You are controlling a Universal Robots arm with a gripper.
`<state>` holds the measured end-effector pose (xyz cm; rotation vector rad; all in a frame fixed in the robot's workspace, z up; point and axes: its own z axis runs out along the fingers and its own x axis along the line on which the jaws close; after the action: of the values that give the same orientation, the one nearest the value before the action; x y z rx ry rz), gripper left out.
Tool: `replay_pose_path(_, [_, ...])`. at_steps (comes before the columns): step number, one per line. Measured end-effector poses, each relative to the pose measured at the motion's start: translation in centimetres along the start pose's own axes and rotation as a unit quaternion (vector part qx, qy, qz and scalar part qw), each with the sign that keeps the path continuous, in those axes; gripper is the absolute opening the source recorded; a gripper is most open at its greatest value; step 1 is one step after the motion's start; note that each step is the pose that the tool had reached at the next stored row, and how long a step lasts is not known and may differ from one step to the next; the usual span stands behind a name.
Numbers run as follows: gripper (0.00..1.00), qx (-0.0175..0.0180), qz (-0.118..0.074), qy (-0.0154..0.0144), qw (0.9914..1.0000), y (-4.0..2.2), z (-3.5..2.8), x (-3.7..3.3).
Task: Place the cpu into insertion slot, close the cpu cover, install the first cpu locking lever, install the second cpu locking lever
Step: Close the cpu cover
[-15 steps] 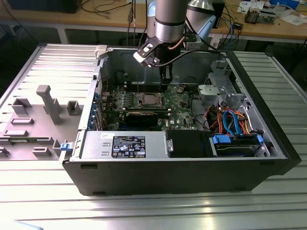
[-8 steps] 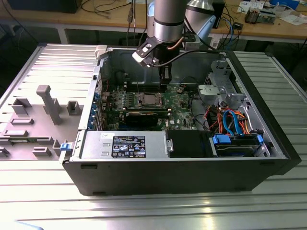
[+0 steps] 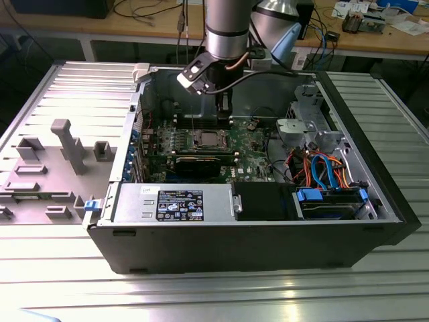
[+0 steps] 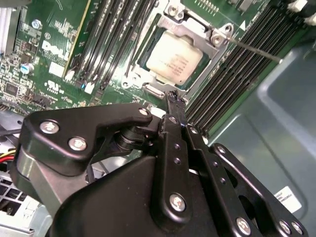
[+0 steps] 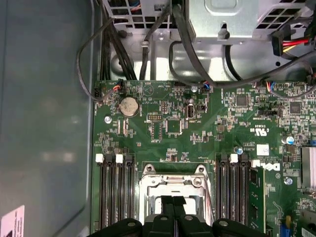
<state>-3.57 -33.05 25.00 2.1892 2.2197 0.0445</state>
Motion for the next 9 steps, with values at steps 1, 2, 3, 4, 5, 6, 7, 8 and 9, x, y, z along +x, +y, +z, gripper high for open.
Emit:
replay_pose_path(1, [0.11,0.0,0.0,0.0,1.0,-0.12,0.03,-0.03])
replay_pose_path(2, [0.11,0.0001,0.0,-0.0001,1.0,-0.3,0.07,-0.08])
replay_pose_path(3, [0.11,0.0,-0.001,0.0,1.0,-0.44,0.11,-0.12])
replay_pose_path(4, [0.11,0.0,-0.001,0.0001,1.0,-0.59,0.16,-0.14])
replay_pose_path(5, [0.11,0.0,-0.001,0.0,1.0,-0.7,0.17,-0.13])
replay_pose_path(6, [0.11,0.0,-0.001,0.0,1.0,-0.71,0.16,-0.14])
replay_pose_path(7, [0.11,0.0001,-0.001,0.0,1.0,-0.71,0.16,-0.14])
replay_pose_path(8, [0.11,0.0,-0.001,0.0,1.0,-0.72,0.16,-0.14])
replay_pose_path(9, [0.11,0.0,-0.001,0.0,1.0,-0.72,0.16,-0.14])
